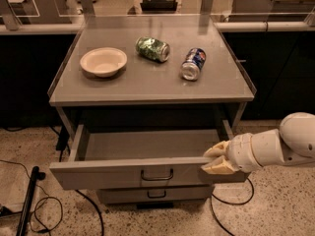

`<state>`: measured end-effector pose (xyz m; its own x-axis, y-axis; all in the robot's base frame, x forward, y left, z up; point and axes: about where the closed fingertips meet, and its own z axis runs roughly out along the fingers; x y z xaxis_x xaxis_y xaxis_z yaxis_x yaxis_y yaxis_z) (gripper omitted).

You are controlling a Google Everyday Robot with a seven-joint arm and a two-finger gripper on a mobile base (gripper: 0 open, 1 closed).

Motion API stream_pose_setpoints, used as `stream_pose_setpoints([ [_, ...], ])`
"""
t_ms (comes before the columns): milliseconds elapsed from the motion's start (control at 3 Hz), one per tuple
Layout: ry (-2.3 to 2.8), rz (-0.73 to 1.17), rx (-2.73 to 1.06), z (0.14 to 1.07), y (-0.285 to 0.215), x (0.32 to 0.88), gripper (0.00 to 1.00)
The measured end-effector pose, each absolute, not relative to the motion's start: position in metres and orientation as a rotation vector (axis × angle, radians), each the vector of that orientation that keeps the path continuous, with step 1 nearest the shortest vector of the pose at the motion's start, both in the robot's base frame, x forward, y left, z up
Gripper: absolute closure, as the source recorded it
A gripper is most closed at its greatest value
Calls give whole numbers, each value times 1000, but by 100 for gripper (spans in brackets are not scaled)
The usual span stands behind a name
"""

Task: Open top drawer

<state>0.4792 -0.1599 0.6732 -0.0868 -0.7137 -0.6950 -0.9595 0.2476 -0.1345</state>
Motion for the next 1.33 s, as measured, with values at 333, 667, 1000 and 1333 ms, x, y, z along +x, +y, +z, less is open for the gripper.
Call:
stream_pose_setpoints([
  [333,1862,475,-1527,673,-160,479,75],
  [667,1862,475,-1527,673,-160,479,52],
  [1000,1862,475,-1527,673,-160,479,29],
  [1333,1862,475,-1527,673,-160,479,5],
])
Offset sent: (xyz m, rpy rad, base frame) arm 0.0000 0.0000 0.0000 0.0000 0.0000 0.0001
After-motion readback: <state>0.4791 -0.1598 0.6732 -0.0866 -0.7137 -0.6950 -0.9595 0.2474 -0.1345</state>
